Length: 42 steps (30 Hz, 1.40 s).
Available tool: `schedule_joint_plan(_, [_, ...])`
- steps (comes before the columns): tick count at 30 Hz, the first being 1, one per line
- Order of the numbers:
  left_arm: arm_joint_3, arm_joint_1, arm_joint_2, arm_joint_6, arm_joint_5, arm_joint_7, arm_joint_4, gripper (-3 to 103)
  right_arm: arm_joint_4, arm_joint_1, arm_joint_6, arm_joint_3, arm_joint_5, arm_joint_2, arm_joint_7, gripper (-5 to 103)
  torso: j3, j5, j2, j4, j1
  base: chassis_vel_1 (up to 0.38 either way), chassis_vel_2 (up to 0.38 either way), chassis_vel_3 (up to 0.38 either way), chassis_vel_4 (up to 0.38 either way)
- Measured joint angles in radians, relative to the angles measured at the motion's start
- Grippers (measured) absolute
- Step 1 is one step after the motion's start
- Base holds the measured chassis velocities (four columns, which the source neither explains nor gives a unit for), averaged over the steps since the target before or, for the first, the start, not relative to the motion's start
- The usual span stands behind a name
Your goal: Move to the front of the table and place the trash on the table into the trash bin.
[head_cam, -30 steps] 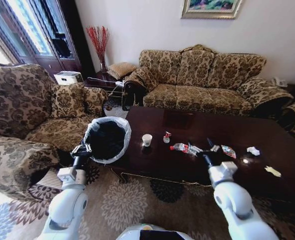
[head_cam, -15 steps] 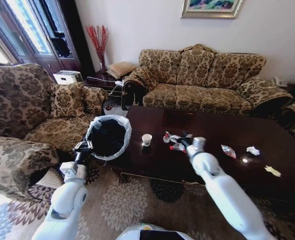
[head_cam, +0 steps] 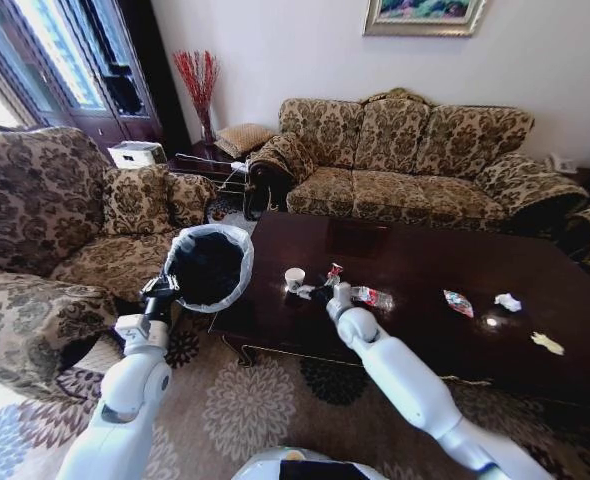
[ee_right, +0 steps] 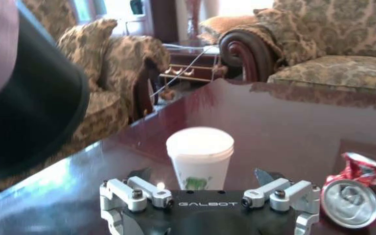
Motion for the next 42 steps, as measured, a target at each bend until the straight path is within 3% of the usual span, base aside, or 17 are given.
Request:
schedule_joint_plan(2, [0.002,0.001,0.0,0.001,0.002,0.002,0.0,3,-0.08,0.022,0.029,-0.018,-0.064,0.033,-0.017,100,0.0,0.0002,0.0,-0.0002,0.0,0.0,0.0,0.0,0.0])
schedule_joint_plan(8, [0.003,0.002,0.002,0.002,0.006,0.006,0.004,3,-0.211,0.082,0.067,-0.029,-0.088,0.112,-0.025,100,0.0,0.0003,0.0,0.0,0.0,0.0,0.0,0.0,0.0])
schedule_joint_plan(13, [0.004,0.003,-0.001,0.002,0.01,0.009,0.012,3,-0.353,0.144,0.104,-0.028,-0.129,0.197,-0.08,100,0.0,0.0003,0.0,0.0002,0.0,0.0,0.0,0.0,0.0])
schedule_joint_plan(26, [0.002,0.007,-0.003,-0.005,0.014,0.031,0.013,3,-0.534,0.197,0.201,-0.015,-0.217,0.277,-0.102,100,0.0,0.0003,0.0,-0.0001,0.0,0.0,0.0,0.0,0.0])
schedule_joint_plan(28, [0.002,0.008,-0.003,-0.006,0.014,0.032,0.013,3,-0.543,0.199,0.207,-0.014,-0.221,0.281,-0.102,96,0.0,0.0003,0.0,-0.0002,0.0,0.0,0.0,0.0,0.0])
schedule_joint_plan(31, [0.002,0.011,-0.002,-0.006,0.015,0.033,0.008,3,-0.552,0.2,0.216,-0.012,-0.227,0.283,-0.1,80,0.0,0.0004,0.0,-0.0001,0.0,0.0,0.0,0.0,0.0])
schedule_joint_plan(32, [0.002,0.011,-0.002,-0.006,0.015,0.033,0.008,3,-0.552,0.2,0.216,-0.012,-0.227,0.283,-0.1,80,0.0,0.0004,0.0,-0.0001,0.0,0.0,0.0,0.0,0.0])
schedule_joint_plan(36, [0.001,0.013,0.0,-0.008,0.016,0.035,0.001,3,-0.52,0.203,0.223,-0.005,-0.233,0.273,-0.083,53,0.0,0.0004,0.0,-0.0001,0.0,0.0,0.0,0.0,0.0])
schedule_joint_plan(42, [0.001,0.016,-0.001,-0.012,0.028,0.039,-0.001,3,-0.465,0.203,0.213,-0.006,-0.235,0.255,-0.066,40,0.0,0.0004,0.0,0.0,0.0,0.0,0.0,0.0,0.0])
